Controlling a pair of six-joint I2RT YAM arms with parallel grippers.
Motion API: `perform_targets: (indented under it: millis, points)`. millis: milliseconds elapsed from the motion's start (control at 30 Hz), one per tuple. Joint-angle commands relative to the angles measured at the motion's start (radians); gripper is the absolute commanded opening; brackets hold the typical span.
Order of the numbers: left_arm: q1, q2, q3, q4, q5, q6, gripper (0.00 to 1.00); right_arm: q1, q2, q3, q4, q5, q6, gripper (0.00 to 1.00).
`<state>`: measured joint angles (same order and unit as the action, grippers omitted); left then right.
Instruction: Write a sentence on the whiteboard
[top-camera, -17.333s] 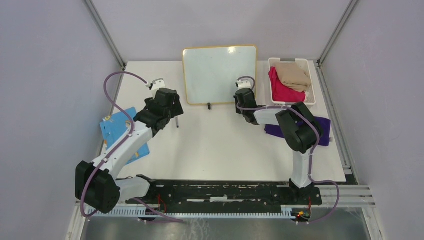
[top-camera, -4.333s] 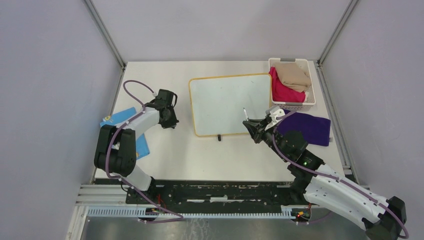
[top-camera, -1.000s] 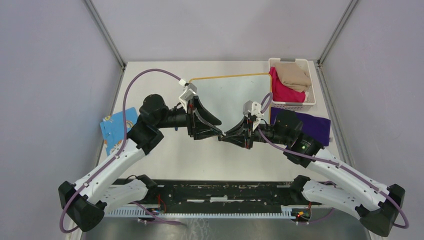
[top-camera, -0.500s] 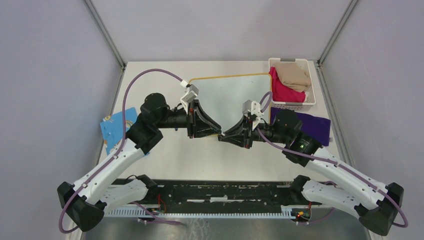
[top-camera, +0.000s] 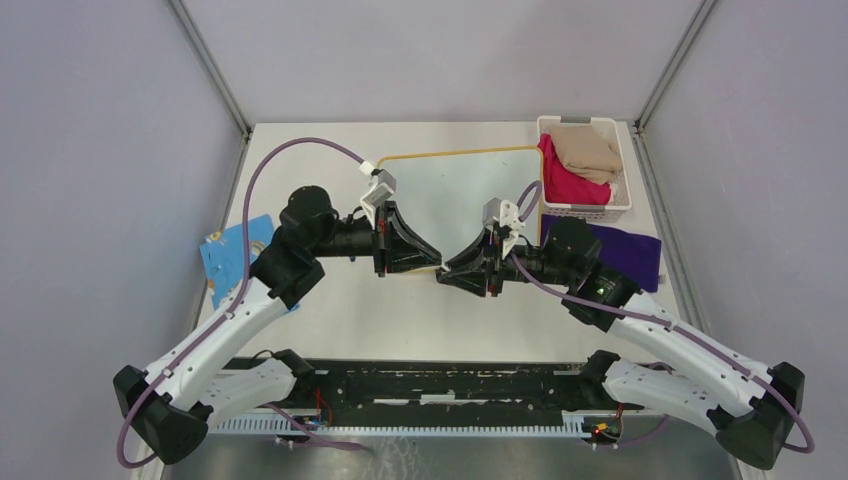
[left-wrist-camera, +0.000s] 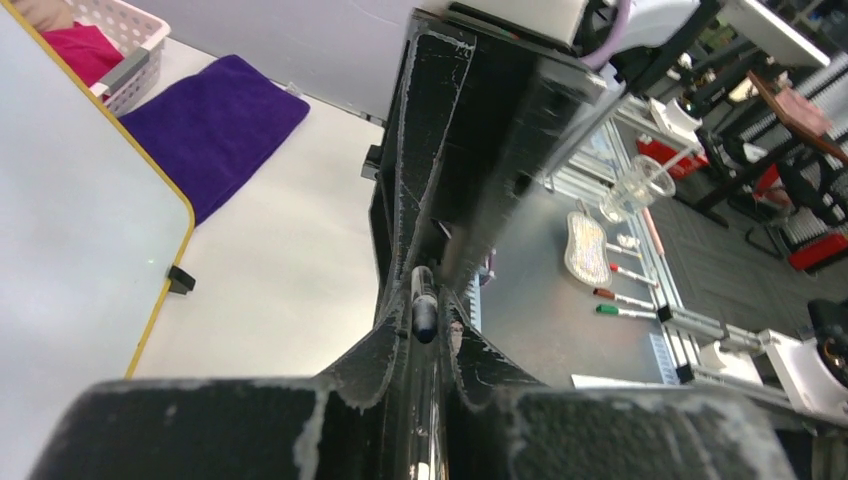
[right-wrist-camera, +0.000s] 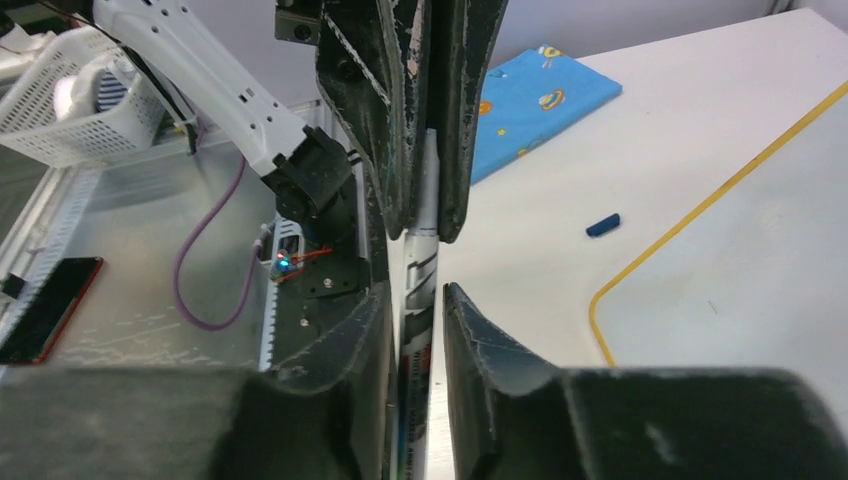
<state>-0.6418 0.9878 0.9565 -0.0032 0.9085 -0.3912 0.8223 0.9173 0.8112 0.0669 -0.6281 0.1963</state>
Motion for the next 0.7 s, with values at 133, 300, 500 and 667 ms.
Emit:
perform_targets:
  millis: [133,300,500,667]
  points:
    - [-0.004,-0.100,0.014,0.109,-0.195,-0.065,0.02,0.002,-0.041,0.071,0.066,0.052,0.002,0.77]
    - [-0.004,-0.164,0.038,0.177,-0.423,-0.132,0.02,0.001,-0.106,0.111,0.041,0.148,-0.014,0.82]
    - [-0.004,-0.227,0.040,0.289,-0.623,-0.218,0.02,0.002,-0.159,0.103,0.070,0.196,0.014,0.83]
    - [-0.004,-0.220,0.016,0.459,-0.581,-0.329,0.02,0.002,-0.130,0.030,0.309,0.191,0.192,0.82]
